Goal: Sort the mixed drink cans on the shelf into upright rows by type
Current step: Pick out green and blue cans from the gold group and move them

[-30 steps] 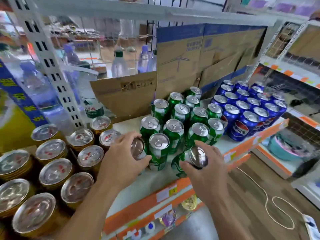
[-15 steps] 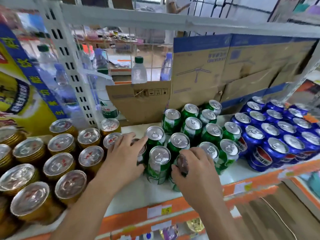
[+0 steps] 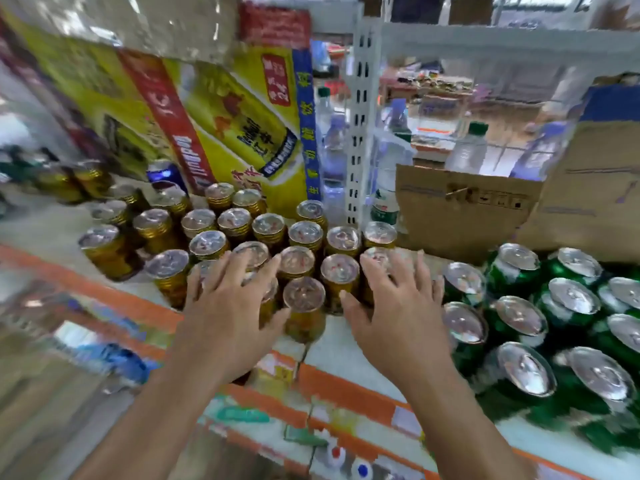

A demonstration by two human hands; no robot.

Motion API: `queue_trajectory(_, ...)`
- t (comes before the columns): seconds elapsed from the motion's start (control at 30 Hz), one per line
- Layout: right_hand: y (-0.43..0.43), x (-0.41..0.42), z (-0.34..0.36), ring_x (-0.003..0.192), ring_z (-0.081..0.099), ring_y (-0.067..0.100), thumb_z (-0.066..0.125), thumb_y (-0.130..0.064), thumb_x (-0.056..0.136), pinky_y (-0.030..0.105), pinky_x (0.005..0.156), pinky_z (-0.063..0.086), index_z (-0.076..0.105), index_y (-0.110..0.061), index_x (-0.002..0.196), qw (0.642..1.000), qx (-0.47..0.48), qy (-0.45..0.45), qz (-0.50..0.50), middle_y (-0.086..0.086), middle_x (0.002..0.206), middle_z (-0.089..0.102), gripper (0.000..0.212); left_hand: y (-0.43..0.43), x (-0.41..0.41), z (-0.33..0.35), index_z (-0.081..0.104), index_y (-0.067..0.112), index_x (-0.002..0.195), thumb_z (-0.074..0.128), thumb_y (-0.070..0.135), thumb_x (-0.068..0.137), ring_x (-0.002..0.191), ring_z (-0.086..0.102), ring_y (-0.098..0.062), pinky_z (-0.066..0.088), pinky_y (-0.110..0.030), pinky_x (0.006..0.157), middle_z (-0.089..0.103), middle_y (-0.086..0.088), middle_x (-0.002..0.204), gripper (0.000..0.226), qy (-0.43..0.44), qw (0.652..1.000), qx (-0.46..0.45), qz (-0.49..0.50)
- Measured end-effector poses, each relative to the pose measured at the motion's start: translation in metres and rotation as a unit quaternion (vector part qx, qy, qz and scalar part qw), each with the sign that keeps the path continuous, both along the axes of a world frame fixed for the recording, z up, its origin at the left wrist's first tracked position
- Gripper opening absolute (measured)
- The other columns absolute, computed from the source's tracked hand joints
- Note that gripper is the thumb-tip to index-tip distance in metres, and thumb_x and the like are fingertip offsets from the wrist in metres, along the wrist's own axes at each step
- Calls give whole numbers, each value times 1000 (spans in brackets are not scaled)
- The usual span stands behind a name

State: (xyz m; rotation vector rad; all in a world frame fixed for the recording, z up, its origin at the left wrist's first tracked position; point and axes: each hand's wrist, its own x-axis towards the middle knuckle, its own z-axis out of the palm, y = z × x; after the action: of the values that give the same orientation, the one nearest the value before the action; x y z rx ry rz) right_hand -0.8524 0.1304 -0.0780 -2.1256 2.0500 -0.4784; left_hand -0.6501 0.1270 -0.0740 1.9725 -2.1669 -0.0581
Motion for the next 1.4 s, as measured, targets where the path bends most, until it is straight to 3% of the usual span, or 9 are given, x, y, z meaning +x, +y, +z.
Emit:
queue_trajectory(0.13, -15, 70, 1, 146, 8, 41, 38, -54, 94, 63, 113, 12, 37, -30, 145, 995, -16, 7, 96, 6, 153, 32, 56, 24, 66, -5, 18, 39, 150, 30, 69, 83, 145, 15, -26, 18, -51, 116, 21, 0, 157, 75, -9, 996, 0, 87)
queue_trajectory(0.2, -22, 108, 3, 147, 6, 38, 39, -55, 95, 60, 115, 9, 31, -31, 147, 991, 0, 19, 134, 4, 155, 28, 58, 35, 99, -6, 16, 39, 150, 26, 68, 80, 145, 19, -29, 18, -53, 116, 24, -3, 157, 76, -9, 992, 6, 123)
queue_trajectory(0.33, -39, 188, 9, 147, 1, 33, 38, -55, 96, 57, 118, 6, 20, -34, 151, 981, 24, 15, 194, 3, 158, 18, 61, 39, 172, -13, 43, 31, 136, 37, 62, 78, 121, 52, -41, 42, -63, 97, 54, -12, 134, 67, 15, 985, -9, 171)
queue_trajectory(0.63, -87, 346, 9, 147, 6, 28, 44, -53, 94, 55, 118, 13, 28, -31, 149, 977, 52, -47, 200, 3, 158, 20, 61, 17, 333, -5, 57, 20, 132, 38, 61, 76, 119, 55, -41, 43, -61, 91, 58, -16, 129, 73, -8, 983, -11, 180)
queue_trajectory(0.77, -113, 380, 15, 143, 19, 30, 46, -51, 94, 50, 115, 21, 32, -27, 148, 982, 50, -40, 178, 7, 154, 29, 60, -8, 375, -1, 40, 29, 145, 23, 69, 76, 137, 37, -37, 30, -54, 106, 43, -12, 147, 81, -15, 986, 12, 164)
queue_trajectory(0.97, -155, 437, 20, 145, 15, 30, 42, -53, 96, 48, 117, 19, 27, -27, 151, 980, 67, -7, 189, 5, 157, 25, 63, -69, 426, 6, 14, 34, 152, 42, 57, 93, 145, 16, -26, 17, -44, 115, 17, -5, 158, 69, -15, 988, -6, 151)
queue_trajectory(1.4, -308, 587, 15, 129, 38, 34, 50, -48, 90, 49, 107, 34, 44, -28, 135, 971, 13, -14, 240, 6, 137, 45, 50, -222, 554, 8, 20, 33, 151, 48, 50, 93, 142, 24, -27, 29, -43, 110, 22, -2, 156, 66, 4, 983, -3, 182)
